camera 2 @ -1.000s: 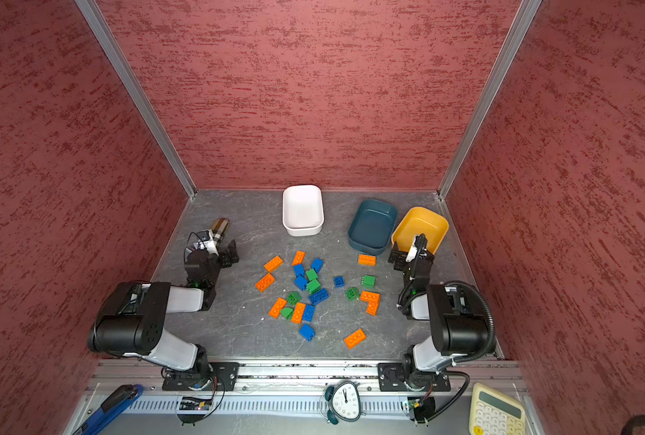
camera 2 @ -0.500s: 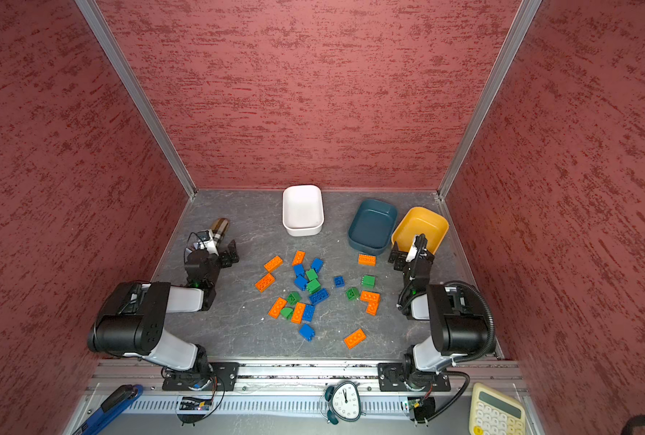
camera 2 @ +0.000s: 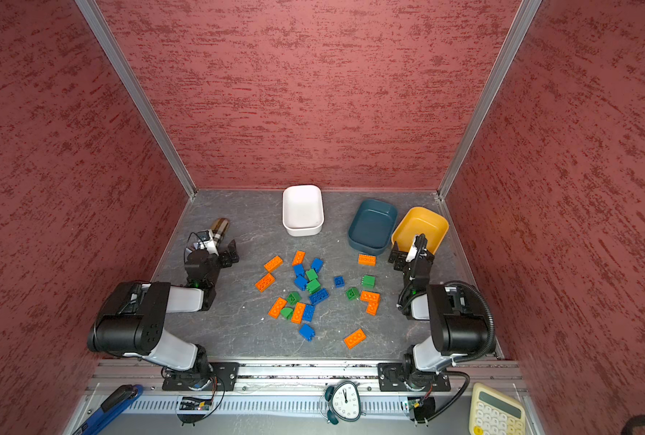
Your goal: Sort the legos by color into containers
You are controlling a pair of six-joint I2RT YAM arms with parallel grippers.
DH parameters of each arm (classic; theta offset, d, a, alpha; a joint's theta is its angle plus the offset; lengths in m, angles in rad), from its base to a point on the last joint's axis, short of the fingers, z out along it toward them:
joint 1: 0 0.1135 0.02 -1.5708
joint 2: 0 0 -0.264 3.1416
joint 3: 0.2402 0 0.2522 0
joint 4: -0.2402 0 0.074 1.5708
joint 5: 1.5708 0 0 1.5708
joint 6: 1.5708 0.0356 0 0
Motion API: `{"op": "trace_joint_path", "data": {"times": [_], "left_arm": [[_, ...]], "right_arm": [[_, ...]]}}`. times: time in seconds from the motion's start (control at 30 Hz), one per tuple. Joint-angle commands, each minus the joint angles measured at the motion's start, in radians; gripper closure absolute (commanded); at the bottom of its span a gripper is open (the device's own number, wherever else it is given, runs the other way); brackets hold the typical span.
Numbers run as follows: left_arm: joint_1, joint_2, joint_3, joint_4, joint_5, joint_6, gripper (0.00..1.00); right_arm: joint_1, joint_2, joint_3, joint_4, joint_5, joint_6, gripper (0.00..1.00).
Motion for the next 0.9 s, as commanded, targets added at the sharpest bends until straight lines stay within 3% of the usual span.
{"op": "trace_joint_path", "data": {"times": [0.0, 0.5, 0.6, 0.67, 0.8, 0.87], "left_arm": [[-0.003, -0.001, 0.009, 0.031, -0.012, 0.015, 0.01], [-0.010, -0.035, 0.035, -0.045, 0.025, 0.036, 0.01], [-0.017, -0.104, 0.077, -0.179, 0.000, 0.043, 0.01], [-0.028, -0.165, 0.126, -0.314, -0.040, 0.039, 0.01], [-0.103, -0.263, 0.208, -0.490, -0.249, -0.019, 0.01], [-0.154, -0.300, 0.255, -0.592, -0.357, -0.122, 0.01]], "right_arm": [[0.004, 0.004, 0.014, 0.040, 0.012, -0.020, 0.01], [0.004, -0.037, 0.025, -0.005, -0.009, -0.027, 0.01], [0.004, -0.162, 0.088, -0.228, -0.026, -0.021, 0.01], [0.005, -0.239, 0.190, -0.493, -0.017, 0.056, 0.01], [0.004, -0.295, 0.320, -0.772, -0.146, 0.183, 0.01], [0.007, -0.302, 0.376, -0.901, -0.219, 0.287, 0.01]]}}
